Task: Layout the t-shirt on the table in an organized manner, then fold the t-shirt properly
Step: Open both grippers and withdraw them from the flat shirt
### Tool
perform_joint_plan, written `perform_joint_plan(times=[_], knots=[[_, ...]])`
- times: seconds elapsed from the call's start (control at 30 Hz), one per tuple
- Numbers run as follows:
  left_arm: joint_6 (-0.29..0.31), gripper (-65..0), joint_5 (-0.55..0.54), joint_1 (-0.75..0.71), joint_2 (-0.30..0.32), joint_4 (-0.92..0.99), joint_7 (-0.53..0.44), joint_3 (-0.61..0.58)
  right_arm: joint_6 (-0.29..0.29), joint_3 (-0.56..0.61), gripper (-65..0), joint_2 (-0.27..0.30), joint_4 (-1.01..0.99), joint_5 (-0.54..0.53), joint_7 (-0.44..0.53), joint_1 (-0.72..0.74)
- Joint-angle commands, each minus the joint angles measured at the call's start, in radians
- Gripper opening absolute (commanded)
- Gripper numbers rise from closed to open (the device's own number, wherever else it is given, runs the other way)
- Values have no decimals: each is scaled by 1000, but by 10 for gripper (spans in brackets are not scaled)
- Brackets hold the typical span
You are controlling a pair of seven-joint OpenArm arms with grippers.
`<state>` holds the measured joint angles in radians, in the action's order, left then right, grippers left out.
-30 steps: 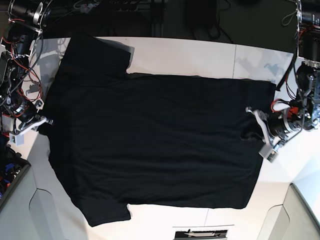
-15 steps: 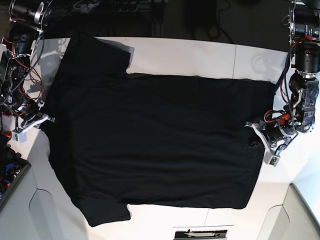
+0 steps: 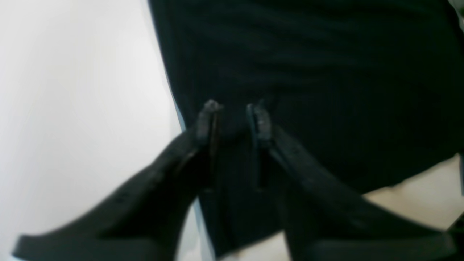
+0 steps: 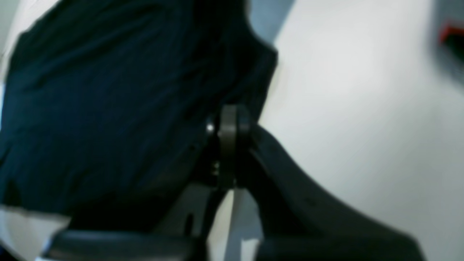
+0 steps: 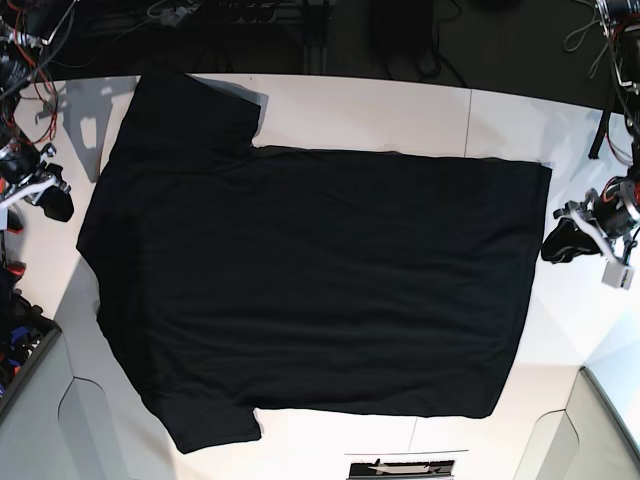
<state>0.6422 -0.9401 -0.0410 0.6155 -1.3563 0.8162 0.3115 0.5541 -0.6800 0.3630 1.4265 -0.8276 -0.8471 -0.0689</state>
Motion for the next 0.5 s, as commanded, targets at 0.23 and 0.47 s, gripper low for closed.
perform_joint_plan(times=[0.23, 0.47], knots=[[29, -374, -52, -104, 19, -15, -2, 13, 32, -24, -459, 16, 26, -101, -18, -206], [36, -340, -70, -126, 10, -15, -4, 14, 40, -19, -376, -38, 26, -120, -21, -267]])
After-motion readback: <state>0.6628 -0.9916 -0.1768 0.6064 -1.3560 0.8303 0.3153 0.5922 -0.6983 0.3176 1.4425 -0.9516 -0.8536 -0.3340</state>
